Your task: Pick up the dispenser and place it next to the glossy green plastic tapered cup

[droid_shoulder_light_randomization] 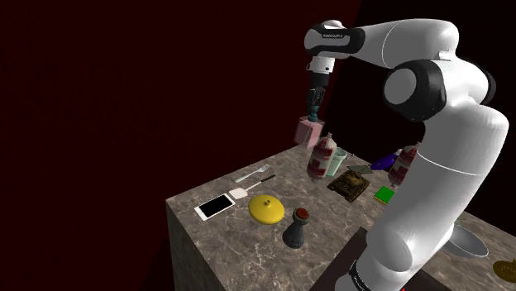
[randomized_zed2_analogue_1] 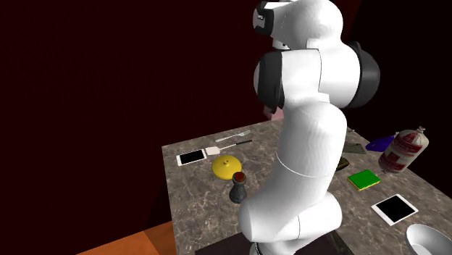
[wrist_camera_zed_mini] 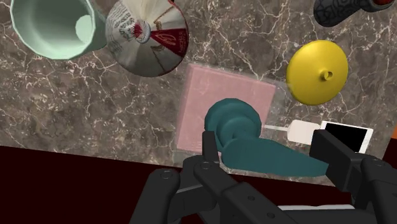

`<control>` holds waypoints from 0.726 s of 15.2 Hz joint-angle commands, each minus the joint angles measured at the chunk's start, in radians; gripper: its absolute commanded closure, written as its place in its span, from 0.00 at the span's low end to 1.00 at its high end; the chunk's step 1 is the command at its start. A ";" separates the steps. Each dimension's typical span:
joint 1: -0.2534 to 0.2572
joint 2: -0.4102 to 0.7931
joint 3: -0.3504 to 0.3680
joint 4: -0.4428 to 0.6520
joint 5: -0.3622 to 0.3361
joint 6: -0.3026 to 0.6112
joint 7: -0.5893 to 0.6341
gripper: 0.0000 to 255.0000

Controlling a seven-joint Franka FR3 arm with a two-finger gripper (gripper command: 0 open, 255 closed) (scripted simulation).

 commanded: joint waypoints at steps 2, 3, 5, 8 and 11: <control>-0.045 0.089 -0.029 0.108 0.020 -0.021 -0.073 1.00; -0.062 0.122 -0.037 0.148 0.029 -0.031 -0.095 1.00; -0.099 0.193 -0.050 0.239 0.049 -0.055 -0.139 1.00; -0.164 0.314 -0.064 0.407 0.084 -0.105 -0.199 1.00; -0.251 0.472 -0.066 0.648 0.128 -0.191 -0.249 1.00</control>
